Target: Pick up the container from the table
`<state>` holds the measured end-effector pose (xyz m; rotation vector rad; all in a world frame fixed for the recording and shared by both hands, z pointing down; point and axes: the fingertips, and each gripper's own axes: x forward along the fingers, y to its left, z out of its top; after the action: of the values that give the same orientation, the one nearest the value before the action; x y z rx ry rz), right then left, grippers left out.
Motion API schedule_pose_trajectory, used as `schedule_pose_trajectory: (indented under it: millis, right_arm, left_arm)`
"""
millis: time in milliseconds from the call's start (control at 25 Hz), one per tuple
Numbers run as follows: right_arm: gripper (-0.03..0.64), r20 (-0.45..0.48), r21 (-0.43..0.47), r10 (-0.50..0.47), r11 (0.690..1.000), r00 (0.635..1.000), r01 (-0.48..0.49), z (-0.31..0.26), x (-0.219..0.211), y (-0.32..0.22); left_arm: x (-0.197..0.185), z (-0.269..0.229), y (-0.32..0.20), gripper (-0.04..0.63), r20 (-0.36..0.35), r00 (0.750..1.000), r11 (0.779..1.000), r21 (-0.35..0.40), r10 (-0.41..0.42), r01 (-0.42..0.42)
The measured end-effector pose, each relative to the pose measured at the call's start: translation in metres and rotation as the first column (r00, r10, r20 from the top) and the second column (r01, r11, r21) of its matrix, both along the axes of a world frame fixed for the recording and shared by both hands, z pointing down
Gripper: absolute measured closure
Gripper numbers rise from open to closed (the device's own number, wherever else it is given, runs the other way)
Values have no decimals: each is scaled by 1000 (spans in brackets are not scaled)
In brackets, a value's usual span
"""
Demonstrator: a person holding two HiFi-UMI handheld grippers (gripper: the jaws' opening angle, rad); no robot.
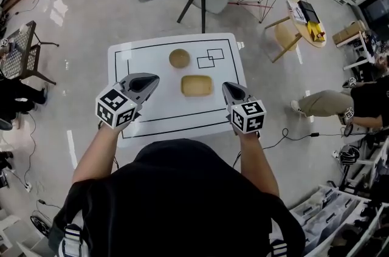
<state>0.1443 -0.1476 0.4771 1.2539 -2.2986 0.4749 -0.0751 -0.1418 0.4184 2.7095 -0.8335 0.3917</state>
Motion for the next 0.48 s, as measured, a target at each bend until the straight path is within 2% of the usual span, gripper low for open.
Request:
schedule_pose_trajectory:
  millis: [480]
  right_arm:
    - [609,-19,-21,-31,999,999,30,7,3,-14]
  left_arm:
    - [6,5,-8,588,-6,1000,1000,-9,-17,17]
